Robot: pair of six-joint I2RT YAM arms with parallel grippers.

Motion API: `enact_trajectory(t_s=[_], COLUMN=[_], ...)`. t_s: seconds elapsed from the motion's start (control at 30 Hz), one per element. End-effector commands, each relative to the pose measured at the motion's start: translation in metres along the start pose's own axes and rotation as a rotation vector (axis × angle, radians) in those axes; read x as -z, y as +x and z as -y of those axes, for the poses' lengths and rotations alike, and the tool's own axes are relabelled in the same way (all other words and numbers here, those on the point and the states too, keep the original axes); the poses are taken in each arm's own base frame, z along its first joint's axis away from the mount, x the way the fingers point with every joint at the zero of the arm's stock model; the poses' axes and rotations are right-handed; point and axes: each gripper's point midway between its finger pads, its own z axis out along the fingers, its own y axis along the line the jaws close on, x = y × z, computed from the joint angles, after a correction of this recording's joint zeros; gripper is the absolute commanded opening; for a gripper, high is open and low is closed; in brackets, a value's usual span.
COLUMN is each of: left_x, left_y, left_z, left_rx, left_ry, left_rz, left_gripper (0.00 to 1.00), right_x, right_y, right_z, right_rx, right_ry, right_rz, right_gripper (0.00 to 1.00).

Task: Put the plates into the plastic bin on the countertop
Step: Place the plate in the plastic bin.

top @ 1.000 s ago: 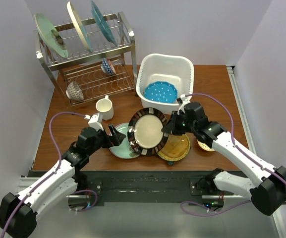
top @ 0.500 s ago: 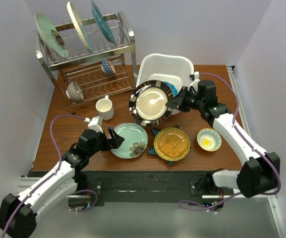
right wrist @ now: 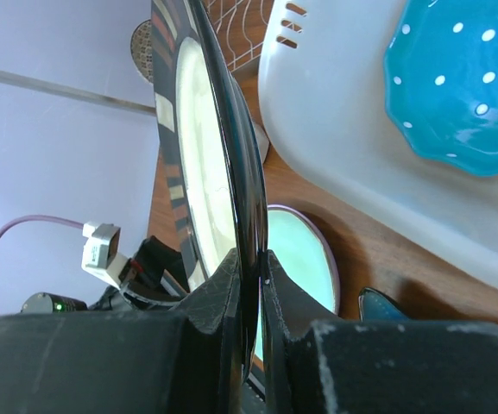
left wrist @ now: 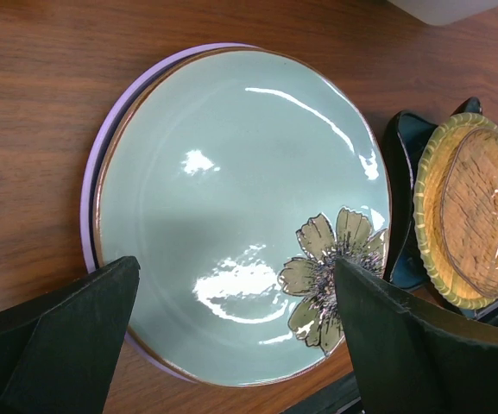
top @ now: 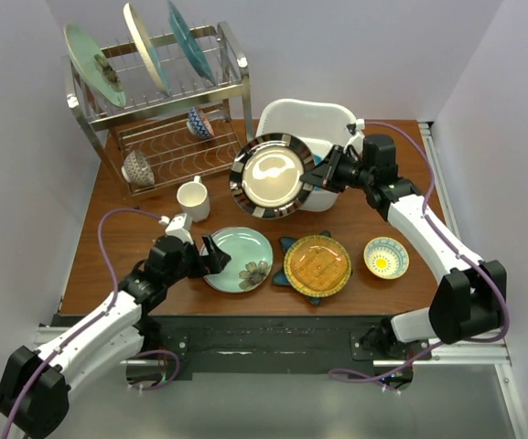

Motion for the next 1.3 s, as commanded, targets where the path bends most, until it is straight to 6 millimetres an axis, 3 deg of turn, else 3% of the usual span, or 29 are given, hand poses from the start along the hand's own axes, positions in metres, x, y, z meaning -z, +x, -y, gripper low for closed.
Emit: enact_trajectory(t_s=[0.0, 0.23, 0.63, 1.27], left_x=[-0.002, -0.007, 0.008, 0.017], left_y=[-0.026, -0.019, -0.018, -0.013], left_z=[0.028, 0.032, 0.021, 0.013], left_rx=[-0.033, -0.026, -0.036, -0.02], left_ry=[0.084, 0.117, 0.076, 0.041], left_rz=[0.053, 0.03, 0.048, 0.036], left_gripper=[1.0, 1.0, 1.0, 1.0], right_x=[0.022, 0.013, -0.001, -0.012], right_y=[-0.062, -0.089, -0.148, -0.169], right_z=[-0.076, -0.073, -0.05, 0.019], right_rx=[0.108, 0.099, 0.08, 0.016], right_ry=[-0.214, -0.191, -0.117, 0.026], right_rz=[0.178, 0.218, 0.308, 0.344], right_gripper=[0.0, 0.0, 0.0, 0.0])
